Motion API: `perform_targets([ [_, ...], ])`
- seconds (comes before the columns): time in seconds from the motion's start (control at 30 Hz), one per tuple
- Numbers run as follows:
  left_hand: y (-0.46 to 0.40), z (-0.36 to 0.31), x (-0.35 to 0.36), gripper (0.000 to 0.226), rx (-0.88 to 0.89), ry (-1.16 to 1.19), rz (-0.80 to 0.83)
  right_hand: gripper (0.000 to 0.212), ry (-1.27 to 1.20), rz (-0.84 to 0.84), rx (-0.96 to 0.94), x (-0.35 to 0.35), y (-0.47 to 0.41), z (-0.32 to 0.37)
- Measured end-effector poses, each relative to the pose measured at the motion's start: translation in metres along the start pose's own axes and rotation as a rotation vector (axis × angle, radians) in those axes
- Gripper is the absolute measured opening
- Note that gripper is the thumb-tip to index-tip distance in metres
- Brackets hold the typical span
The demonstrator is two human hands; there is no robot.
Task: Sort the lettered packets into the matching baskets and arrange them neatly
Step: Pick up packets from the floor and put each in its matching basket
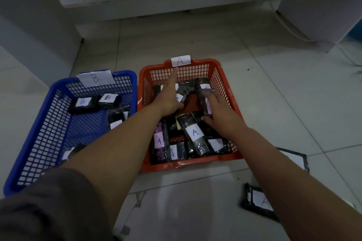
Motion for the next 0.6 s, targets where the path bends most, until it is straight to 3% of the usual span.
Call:
perform_targets([
  [0.1, -0.005, 0.016, 0.006, 0.064, -0.105, 0.023, -0.07, 0.07, -0.045, -0.103, 0.061, 0.001, 0.006, -0.004],
  [0.17, -0.005, 0.024, 0.005, 0.049, -0.155, -0.017, -0.084, 0.058, -0.058, -0.13, 0.107, 0.002, 0.011, -0.005],
  [0.3, 0.006, 0.022, -0.003, 0.056, -0.11, 0.055, -0.051, 0.051, -0.033, -0.138, 0.154, 0.001, 0.011, -0.007],
  [0.4, 0.021, 0.016, -0.017, 0.048, -0.049, 0.096, -0.155, 0.054, -0.01, -0.157, 0.133, -0.007, 0.009, 0.005],
  [0.6, 0.076, 0.003, -0.032, 0.035, 0.123, 0.023, -0.188, 0.043, -0.034, -0.227, 0.009, -0.017, 0.009, 0.055],
])
Point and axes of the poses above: each hand's wrist, its own y-axis away from the middle knuckle, its own x-axis out of the palm, z = x × y, the point moved 8 cm from there along -y, towards the middle knuckle, and after that the axes turned 14 degrees about -x, right-handed, at the moved point
